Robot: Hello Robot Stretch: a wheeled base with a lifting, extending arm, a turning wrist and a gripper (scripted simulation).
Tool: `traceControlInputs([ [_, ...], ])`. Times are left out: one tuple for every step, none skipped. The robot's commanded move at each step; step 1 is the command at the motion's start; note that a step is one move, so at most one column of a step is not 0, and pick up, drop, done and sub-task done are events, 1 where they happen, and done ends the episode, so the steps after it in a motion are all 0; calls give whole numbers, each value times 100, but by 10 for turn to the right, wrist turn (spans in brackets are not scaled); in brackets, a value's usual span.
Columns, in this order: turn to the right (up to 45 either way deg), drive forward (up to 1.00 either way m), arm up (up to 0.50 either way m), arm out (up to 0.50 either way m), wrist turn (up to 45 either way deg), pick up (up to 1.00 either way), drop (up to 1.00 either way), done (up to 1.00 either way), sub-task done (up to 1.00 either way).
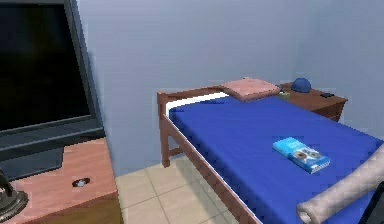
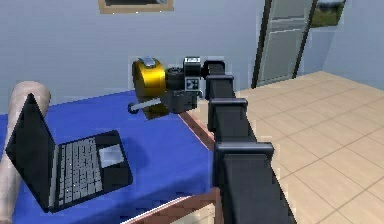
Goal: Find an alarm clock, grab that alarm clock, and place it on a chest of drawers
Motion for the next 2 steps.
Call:
traceControlInputs([
  [0, 0, 0, 0, -450, 0, 0, 0, 0],
  [0, 0, 0, 0, -450, 0, 0, 0, 0],
])
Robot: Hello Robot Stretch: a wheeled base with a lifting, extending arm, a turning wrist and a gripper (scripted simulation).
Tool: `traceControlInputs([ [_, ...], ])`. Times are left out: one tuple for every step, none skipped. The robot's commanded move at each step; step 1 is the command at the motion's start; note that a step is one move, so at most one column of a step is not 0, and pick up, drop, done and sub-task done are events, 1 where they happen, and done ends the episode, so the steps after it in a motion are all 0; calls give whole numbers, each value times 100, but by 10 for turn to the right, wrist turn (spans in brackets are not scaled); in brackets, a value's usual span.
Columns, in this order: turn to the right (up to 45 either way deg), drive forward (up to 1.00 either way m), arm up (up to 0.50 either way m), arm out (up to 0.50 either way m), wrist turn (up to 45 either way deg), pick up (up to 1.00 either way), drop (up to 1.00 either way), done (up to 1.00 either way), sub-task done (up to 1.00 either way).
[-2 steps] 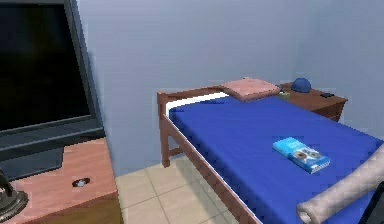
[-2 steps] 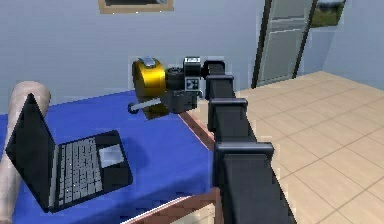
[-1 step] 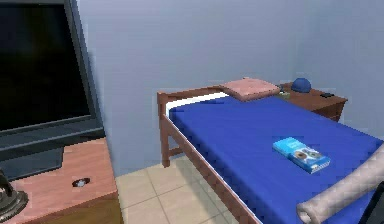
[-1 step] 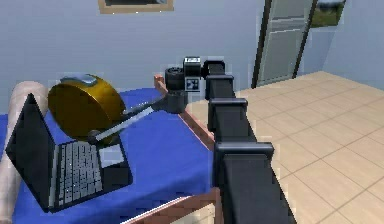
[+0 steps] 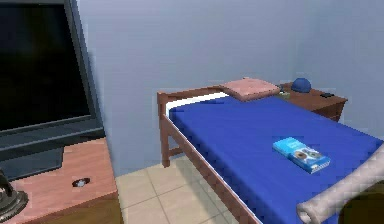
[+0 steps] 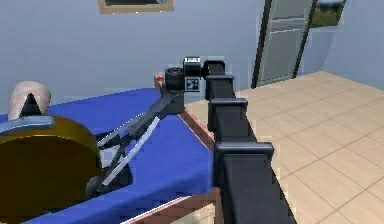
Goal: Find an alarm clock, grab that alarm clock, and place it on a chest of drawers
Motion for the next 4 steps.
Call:
traceControlInputs([
  [0, 0, 0, 0, -60, 0, 0, 0, 0],
  [0, 0, 0, -30, 0, 0, 0, 0, 0],
  [450, 0, 0, 0, 0, 0, 0, 0, 0],
  [450, 0, 0, 0, 0, 0, 0, 0, 0],
])
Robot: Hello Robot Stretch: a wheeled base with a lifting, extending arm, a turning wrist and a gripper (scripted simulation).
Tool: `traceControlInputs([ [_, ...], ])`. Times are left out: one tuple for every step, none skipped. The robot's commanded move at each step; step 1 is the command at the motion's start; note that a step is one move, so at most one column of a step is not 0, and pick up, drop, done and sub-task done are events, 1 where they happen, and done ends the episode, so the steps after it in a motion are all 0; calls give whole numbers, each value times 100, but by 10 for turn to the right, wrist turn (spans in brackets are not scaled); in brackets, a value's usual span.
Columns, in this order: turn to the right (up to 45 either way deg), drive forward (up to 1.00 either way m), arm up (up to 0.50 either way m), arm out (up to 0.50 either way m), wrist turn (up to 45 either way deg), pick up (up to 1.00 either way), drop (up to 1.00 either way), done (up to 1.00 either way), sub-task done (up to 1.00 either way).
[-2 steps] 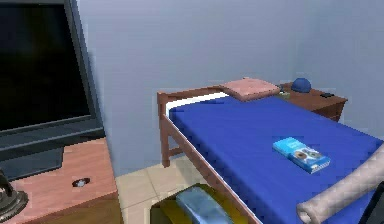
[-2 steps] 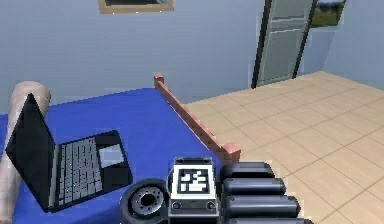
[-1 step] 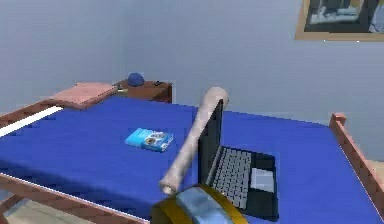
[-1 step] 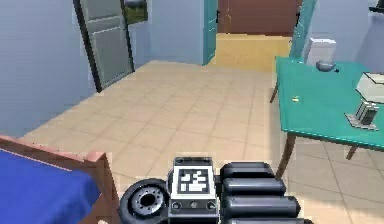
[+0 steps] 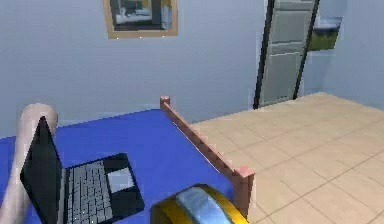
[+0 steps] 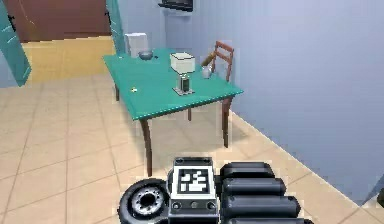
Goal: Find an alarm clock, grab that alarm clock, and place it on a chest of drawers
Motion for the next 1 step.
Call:
traceControlInputs([
  [450, 0, 0, 0, 0, 0, 0, 0, 0],
])
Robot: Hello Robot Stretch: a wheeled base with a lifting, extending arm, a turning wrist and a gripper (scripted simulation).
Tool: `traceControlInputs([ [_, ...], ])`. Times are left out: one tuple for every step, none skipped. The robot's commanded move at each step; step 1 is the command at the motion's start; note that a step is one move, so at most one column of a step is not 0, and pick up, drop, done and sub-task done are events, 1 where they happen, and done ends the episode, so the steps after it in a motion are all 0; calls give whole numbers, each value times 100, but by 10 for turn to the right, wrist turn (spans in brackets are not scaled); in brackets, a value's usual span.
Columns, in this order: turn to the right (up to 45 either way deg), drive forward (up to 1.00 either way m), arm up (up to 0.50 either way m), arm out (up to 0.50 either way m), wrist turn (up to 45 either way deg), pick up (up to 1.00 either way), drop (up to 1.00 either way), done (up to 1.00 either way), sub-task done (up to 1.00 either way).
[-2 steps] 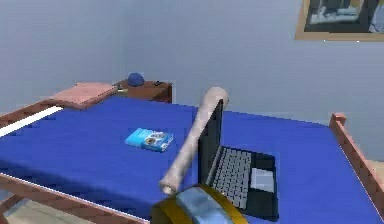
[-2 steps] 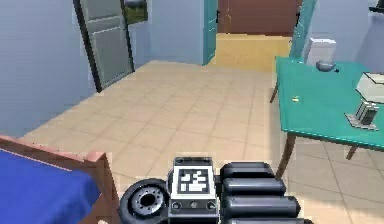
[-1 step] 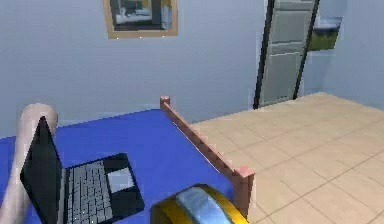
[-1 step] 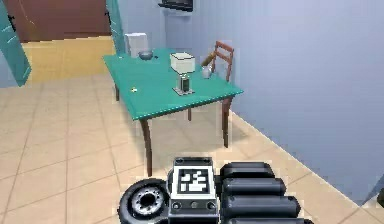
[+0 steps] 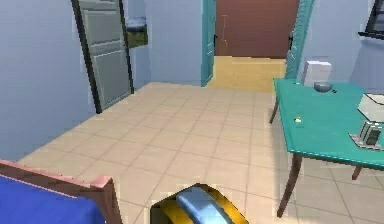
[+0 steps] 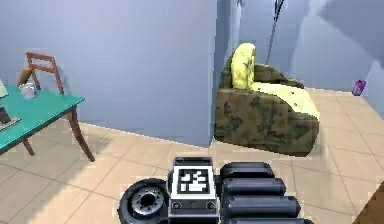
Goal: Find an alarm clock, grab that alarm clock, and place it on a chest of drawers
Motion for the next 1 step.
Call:
traceControlInputs([
  [150, 0, 0, 0, 0, 0, 0, 0, 0],
])
